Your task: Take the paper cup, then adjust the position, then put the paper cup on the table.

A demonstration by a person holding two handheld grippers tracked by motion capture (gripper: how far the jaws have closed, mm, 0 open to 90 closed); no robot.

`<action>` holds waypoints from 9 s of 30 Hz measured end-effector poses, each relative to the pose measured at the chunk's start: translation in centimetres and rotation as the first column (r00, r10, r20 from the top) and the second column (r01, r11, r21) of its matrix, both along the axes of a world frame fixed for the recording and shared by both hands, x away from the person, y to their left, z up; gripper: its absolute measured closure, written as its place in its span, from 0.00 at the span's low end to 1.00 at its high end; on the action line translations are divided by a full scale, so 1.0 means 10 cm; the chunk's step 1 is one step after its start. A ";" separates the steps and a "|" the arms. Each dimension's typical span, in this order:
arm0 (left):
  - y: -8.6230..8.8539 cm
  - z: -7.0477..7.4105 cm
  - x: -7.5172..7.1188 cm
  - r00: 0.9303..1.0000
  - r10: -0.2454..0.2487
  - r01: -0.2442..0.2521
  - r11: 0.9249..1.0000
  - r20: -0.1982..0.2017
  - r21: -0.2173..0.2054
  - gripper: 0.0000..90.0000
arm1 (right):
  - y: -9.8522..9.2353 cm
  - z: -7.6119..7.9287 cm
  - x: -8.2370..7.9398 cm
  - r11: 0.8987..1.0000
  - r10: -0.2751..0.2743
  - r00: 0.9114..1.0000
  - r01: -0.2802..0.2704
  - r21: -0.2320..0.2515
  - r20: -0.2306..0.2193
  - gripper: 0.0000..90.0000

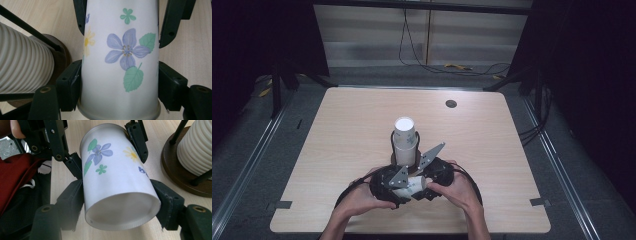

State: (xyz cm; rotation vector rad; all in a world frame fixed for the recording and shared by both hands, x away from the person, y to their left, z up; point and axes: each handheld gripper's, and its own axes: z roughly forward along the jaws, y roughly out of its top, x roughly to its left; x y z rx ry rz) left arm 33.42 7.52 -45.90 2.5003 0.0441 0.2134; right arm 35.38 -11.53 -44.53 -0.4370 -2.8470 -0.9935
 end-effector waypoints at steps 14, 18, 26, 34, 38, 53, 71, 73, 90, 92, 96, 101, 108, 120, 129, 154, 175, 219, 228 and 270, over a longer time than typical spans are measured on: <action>0.10 0.00 0.01 1.000 0.006 -0.006 0.994 0.000 -0.111 0.22 | -0.03 0.03 -0.03 0.999 0.009 1.000 -0.009 0.044 0.021 0.39; 0.12 0.01 0.02 1.000 0.002 -0.005 0.992 -0.023 -0.127 0.21 | -0.04 0.04 -0.04 0.999 0.006 1.000 -0.008 0.049 0.024 0.39; 0.23 0.03 0.03 0.999 0.014 -0.021 0.973 -0.033 -0.230 0.18 | -0.10 0.02 -0.04 0.998 -0.024 0.999 0.023 0.063 0.024 0.39; 0.32 0.01 0.03 0.998 0.051 -0.061 0.948 -0.040 -0.312 0.18 | -0.15 0.01 -0.04 0.996 -0.055 0.998 0.052 0.074 0.043 0.39; 0.37 0.01 0.03 0.996 0.072 -0.084 0.932 -0.046 -0.352 0.18 | -0.19 0.01 -0.03 0.993 -0.078 0.996 0.074 0.096 0.044 0.39; 0.54 -0.07 0.02 0.985 0.152 -0.172 0.824 -0.082 -0.540 0.17 | -0.41 -0.06 -0.05 0.964 -0.157 0.986 0.140 0.228 0.056 0.39; 0.55 -0.15 -0.02 0.986 0.129 -0.168 0.783 -0.108 -0.599 0.17 | -0.50 -0.20 -0.06 0.912 -0.170 0.984 0.140 0.385 0.047 0.39; 0.55 -0.17 -0.01 0.985 0.128 -0.171 0.771 -0.114 -0.613 0.17 | -0.52 -0.23 -0.06 0.907 -0.165 0.986 0.136 0.400 0.038 0.39; 0.54 -0.26 -0.02 0.981 0.129 -0.190 0.766 -0.142 -0.614 0.17 | -0.56 -0.28 -0.11 0.848 -0.155 0.986 0.100 0.520 0.062 0.39; 0.53 -0.27 -0.03 0.982 0.125 -0.185 0.769 -0.139 -0.612 0.17 | -0.58 -0.30 -0.11 0.830 -0.153 0.987 0.103 0.548 0.046 0.39; 0.50 -0.27 -0.04 0.982 0.123 -0.186 0.767 -0.145 -0.613 0.17 | -0.62 -0.33 -0.12 0.815 -0.159 0.986 0.106 0.569 0.044 0.39; 0.48 -0.26 -0.02 0.981 0.119 -0.188 0.757 -0.151 -0.626 0.17 | -0.64 -0.34 -0.14 0.813 -0.153 0.987 0.098 0.574 0.048 0.39; 0.43 -0.22 0.02 0.983 0.125 -0.183 0.771 -0.137 -0.609 0.17 | -0.60 -0.35 -0.14 0.827 -0.133 0.990 0.081 0.556 0.054 0.39; 0.37 -0.18 0.05 0.993 0.037 -0.099 0.779 -0.112 -0.620 0.24 | -0.59 -0.33 -0.16 0.835 -0.108 0.992 0.058 0.548 0.058 0.40; 0.36 -0.20 0.08 0.990 -0.008 -0.085 0.773 -0.143 -0.629 0.20 | -0.52 -0.34 -0.17 0.843 -0.079 0.995 0.033 0.538 0.064 0.40; 0.40 -0.16 0.05 0.987 -0.053 -0.061 0.749 -0.152 -0.660 0.31 | -0.52 -0.33 -0.18 0.828 -0.048 0.995 -0.006 0.560 0.082 0.38; 0.46 -0.13 0.04 0.989 0.023 -0.105 0.801 -0.146 -0.589 0.33 | -0.58 -0.31 -0.23 0.807 -0.212 0.969 0.102 0.582 0.124 0.14; 1.30 -0.01 0.32 0.915 0.360 -0.402 0.787 -0.181 -0.468 0.31 | -0.83 -0.54 -0.51 0.444 -0.896 0.288 0.611 0.656 0.339 0.14; 1.41 0.04 0.43 0.883 0.419 -0.469 0.759 -0.213 -0.451 0.31 | -0.86 -0.57 -0.47 0.401 -0.916 0.254 0.629 0.667 0.311 0.14; 1.29 0.49 1.05 0.812 0.569 -0.576 0.817 -0.129 -0.023 0.30 | -0.86 -0.60 -0.56 0.345 -0.935 0.153 0.589 0.731 0.319 0.15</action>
